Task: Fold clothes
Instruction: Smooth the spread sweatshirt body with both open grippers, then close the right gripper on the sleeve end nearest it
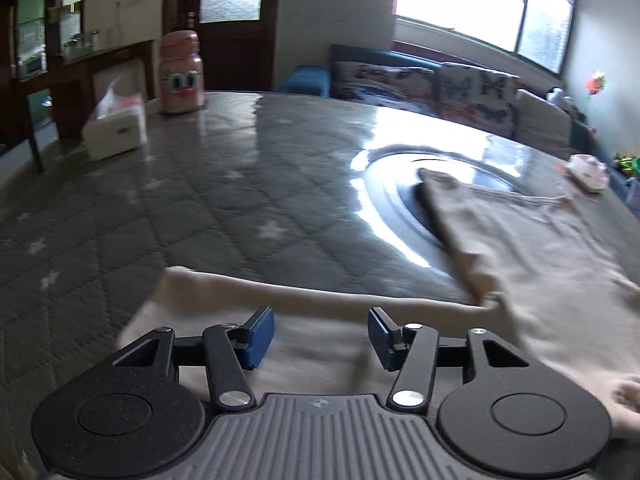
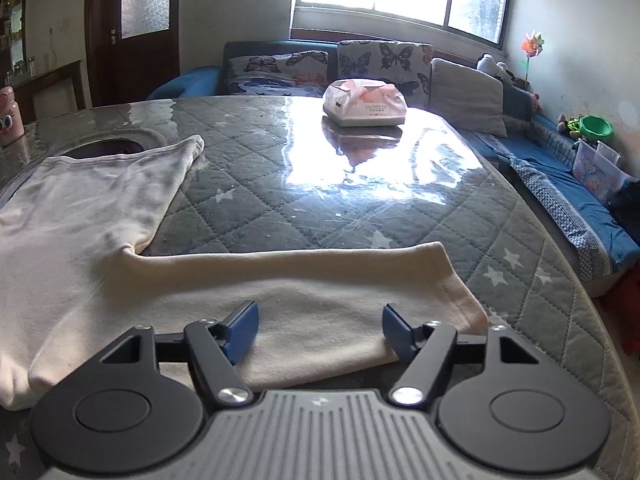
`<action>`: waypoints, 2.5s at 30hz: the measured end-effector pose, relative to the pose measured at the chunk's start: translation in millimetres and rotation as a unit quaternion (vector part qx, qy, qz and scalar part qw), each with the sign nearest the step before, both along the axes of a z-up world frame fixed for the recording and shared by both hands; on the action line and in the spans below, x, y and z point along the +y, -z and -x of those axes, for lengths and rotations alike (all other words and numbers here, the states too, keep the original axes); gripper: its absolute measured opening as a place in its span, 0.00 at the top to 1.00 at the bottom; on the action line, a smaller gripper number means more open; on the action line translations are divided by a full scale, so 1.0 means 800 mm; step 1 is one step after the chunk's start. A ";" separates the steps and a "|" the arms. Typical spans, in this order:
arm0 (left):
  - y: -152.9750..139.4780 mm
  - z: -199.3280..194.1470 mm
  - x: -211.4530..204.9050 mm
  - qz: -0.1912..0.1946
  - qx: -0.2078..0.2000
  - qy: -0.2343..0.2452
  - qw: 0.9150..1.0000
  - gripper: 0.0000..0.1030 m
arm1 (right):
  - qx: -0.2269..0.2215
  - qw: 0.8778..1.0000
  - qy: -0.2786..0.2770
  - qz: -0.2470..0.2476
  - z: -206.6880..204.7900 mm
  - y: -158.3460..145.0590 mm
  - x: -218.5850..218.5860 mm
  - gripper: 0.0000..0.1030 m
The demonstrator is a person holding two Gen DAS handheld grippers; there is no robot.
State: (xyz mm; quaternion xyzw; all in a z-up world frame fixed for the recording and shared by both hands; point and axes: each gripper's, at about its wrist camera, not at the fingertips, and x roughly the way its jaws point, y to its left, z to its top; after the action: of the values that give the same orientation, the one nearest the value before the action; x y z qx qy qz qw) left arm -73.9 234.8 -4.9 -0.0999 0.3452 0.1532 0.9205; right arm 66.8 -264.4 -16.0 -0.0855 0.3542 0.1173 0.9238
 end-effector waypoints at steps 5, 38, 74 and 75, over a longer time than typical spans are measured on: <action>0.007 -0.007 0.018 -0.041 0.002 -0.019 0.999 0.48 | 0.001 1.000 0.008 -0.005 -0.002 0.002 -0.004 0.23; 0.001 0.018 -0.145 -0.018 0.007 0.188 0.982 0.55 | -0.040 0.970 -0.241 -0.011 0.088 -0.035 0.156 0.19; -0.023 -0.022 -0.251 -0.031 -0.028 0.316 0.948 0.51 | -0.040 0.998 -0.012 -0.041 0.057 -0.025 0.000 0.21; -0.024 -0.025 -0.254 -0.029 -0.029 0.319 0.947 0.51 | -0.042 0.998 0.014 -0.040 0.050 -0.024 -0.015 0.23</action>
State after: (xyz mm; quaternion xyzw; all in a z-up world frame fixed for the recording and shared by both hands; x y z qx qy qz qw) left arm -53.9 31.2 14.6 0.0374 0.3273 -0.1412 0.9336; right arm 26.8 -276.1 2.9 -0.0483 0.3110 0.1150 0.9422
